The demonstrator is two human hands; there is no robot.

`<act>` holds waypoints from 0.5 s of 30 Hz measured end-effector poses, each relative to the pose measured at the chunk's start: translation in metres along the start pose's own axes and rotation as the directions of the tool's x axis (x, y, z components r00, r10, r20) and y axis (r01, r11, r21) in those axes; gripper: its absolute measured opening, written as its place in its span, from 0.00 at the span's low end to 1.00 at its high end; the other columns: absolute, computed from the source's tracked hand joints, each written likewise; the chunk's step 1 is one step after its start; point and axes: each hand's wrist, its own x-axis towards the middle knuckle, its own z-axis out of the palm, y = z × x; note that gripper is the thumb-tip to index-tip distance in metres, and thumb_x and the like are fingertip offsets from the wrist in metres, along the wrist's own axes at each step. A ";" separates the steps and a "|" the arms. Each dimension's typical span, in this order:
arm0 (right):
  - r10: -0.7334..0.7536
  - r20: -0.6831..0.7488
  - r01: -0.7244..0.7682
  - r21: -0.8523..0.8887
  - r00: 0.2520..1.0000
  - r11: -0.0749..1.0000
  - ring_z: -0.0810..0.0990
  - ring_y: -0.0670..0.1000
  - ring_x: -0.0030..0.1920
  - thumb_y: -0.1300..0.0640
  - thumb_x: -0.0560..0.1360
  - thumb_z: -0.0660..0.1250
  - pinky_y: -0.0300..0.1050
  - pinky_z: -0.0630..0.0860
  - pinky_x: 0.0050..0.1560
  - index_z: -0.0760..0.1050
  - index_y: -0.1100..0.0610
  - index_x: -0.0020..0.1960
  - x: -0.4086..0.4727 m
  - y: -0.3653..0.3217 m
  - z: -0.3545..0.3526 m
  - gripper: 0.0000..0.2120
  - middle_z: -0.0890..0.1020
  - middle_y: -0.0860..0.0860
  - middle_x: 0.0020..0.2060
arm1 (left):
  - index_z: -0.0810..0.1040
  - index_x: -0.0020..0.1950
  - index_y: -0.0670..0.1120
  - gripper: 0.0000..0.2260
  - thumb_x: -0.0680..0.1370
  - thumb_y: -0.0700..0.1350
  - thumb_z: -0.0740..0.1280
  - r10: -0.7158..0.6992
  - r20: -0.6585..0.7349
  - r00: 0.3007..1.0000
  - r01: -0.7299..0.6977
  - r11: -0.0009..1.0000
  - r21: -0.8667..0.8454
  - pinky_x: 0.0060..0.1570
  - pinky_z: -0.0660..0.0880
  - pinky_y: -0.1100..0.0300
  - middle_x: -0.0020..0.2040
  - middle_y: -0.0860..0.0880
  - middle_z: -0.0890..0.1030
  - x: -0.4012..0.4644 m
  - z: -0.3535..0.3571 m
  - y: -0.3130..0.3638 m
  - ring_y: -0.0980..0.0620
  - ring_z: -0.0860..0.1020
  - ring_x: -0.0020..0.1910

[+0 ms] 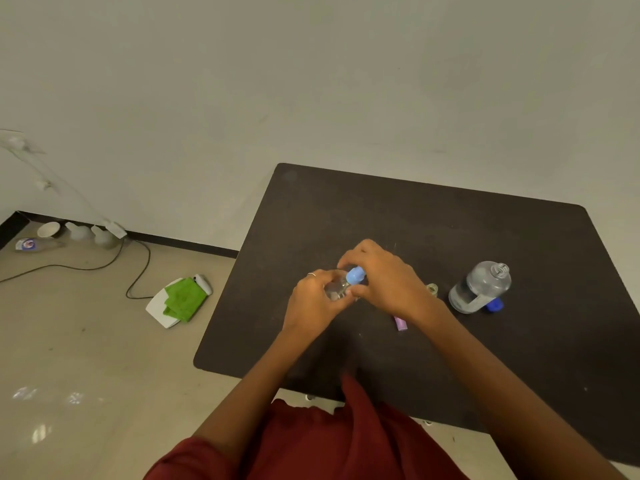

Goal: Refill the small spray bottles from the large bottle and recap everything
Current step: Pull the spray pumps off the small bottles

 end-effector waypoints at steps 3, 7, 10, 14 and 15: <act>0.058 -0.030 -0.058 -0.011 0.998 0.998 0.76 0.50 0.51 0.43 0.75 0.65 0.50 0.76 0.52 0.72 0.52 0.60 0.001 -0.002 0.003 0.18 0.74 0.49 0.55 | 0.79 0.58 0.45 0.17 0.71 0.48 0.73 0.009 -0.005 1.000 -0.009 1.000 -0.017 0.48 0.77 0.63 0.50 0.48 0.82 0.001 0.000 0.000 0.55 0.79 0.47; 0.042 -0.043 -0.040 0.048 0.998 0.998 0.77 0.51 0.49 0.55 0.75 0.66 0.52 0.77 0.51 0.76 0.50 0.49 0.005 0.004 0.011 0.04 0.77 0.49 0.49 | 0.78 0.57 0.47 0.17 0.70 0.49 0.73 0.007 0.030 1.000 -0.008 1.000 0.015 0.50 0.78 0.58 0.50 0.48 0.82 0.003 0.002 -0.006 0.54 0.79 0.48; 0.010 -0.053 -0.003 0.128 0.999 0.992 0.75 0.49 0.50 0.54 0.73 0.69 0.46 0.76 0.50 0.75 0.50 0.55 0.006 0.005 0.012 0.11 0.71 0.47 0.52 | 0.78 0.58 0.46 0.18 0.71 0.49 0.73 -0.002 0.043 0.999 0.002 1.000 0.015 0.49 0.79 0.59 0.51 0.48 0.82 0.006 0.002 -0.010 0.55 0.79 0.47; 0.067 -0.093 -0.053 0.143 0.993 0.988 0.78 0.49 0.48 0.53 0.74 0.68 0.47 0.77 0.50 0.78 0.54 0.50 0.013 0.007 0.015 0.07 0.78 0.49 0.48 | 0.78 0.57 0.49 0.17 0.69 0.50 0.74 -0.001 0.056 0.998 0.001 1.000 -0.005 0.49 0.78 0.59 0.50 0.49 0.82 0.011 0.003 -0.012 0.56 0.79 0.47; 0.071 -0.100 -0.055 0.149 0.992 0.987 0.78 0.49 0.48 0.55 0.74 0.68 0.47 0.77 0.49 0.78 0.53 0.49 0.014 0.008 0.015 0.04 0.79 0.49 0.47 | 0.79 0.57 0.50 0.17 0.69 0.50 0.74 -0.009 0.065 0.998 0.009 1.000 -0.007 0.49 0.78 0.57 0.50 0.50 0.81 0.012 0.004 -0.013 0.56 0.79 0.47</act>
